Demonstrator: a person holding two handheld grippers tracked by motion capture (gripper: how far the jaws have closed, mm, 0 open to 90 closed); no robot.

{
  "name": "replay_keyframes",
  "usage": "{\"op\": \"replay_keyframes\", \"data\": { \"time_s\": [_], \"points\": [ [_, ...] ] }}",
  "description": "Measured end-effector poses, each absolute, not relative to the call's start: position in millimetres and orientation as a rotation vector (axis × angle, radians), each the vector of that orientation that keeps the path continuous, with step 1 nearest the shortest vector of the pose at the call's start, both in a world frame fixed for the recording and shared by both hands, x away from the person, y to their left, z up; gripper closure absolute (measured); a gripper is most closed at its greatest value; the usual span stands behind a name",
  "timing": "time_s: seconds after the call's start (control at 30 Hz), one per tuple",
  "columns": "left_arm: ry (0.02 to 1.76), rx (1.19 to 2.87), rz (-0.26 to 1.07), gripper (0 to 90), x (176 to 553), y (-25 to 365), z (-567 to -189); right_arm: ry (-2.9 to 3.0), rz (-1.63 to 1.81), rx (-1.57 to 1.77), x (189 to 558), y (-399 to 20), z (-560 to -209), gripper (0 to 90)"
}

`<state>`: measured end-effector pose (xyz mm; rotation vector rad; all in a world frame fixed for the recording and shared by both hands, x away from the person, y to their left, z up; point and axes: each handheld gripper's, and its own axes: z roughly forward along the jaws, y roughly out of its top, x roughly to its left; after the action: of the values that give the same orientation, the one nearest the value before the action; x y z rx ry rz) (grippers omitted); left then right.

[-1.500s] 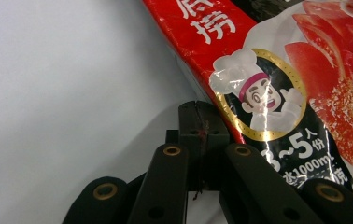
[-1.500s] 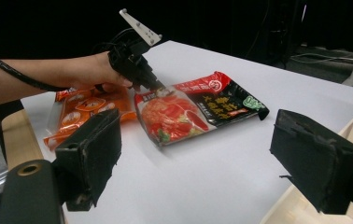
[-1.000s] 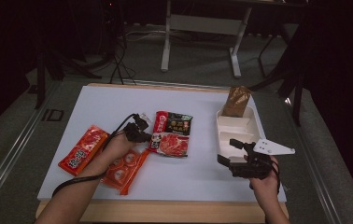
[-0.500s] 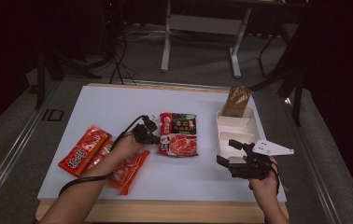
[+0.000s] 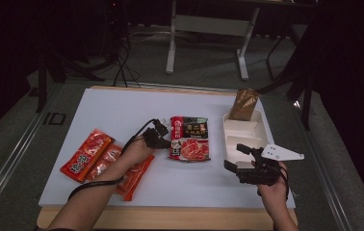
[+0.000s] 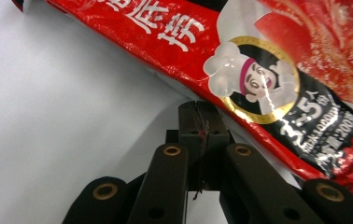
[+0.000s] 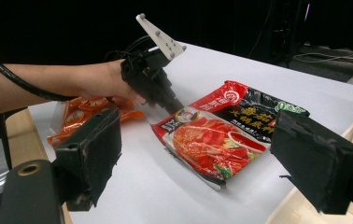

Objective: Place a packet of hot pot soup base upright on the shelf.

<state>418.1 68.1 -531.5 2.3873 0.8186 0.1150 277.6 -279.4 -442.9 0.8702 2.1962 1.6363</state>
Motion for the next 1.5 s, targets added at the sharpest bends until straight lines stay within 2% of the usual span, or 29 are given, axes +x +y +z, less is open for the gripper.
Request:
{"op": "replay_keyframes", "data": {
  "time_s": [0.33,0.6,0.8,1.17,1.23,1.5],
  "points": [
    [0.858,2.271,0.161,89.4,420.6,86.4,-498.3,2.197,1.623,0.859,276.3,-278.2,-442.2,16.7],
    [0.924,2.194,0.165,70.6,435.7,85.8,-495.6,2.204,1.622,0.855,276.3,-277.7,-443.3,16.7],
    [0.962,2.16,0.162,59.8,451.0,82.9,-496.6,2.208,1.622,0.855,276.0,-277.5,-444.0,16.6],
    [0.998,2.125,0.197,55.4,482.5,73.6,-500.7,2.238,1.619,0.837,276.4,-272.5,-447.7,16.6],
    [1.007,2.143,0.208,52.0,487.3,70.0,-505.5,2.239,1.627,0.841,276.3,-272.8,-448.0,16.6],
    [1.016,2.155,0.237,47.7,501.6,61.7,-517.1,2.249,1.638,0.833,276.1,-272.2,-448.8,16.6]
  ]
}}
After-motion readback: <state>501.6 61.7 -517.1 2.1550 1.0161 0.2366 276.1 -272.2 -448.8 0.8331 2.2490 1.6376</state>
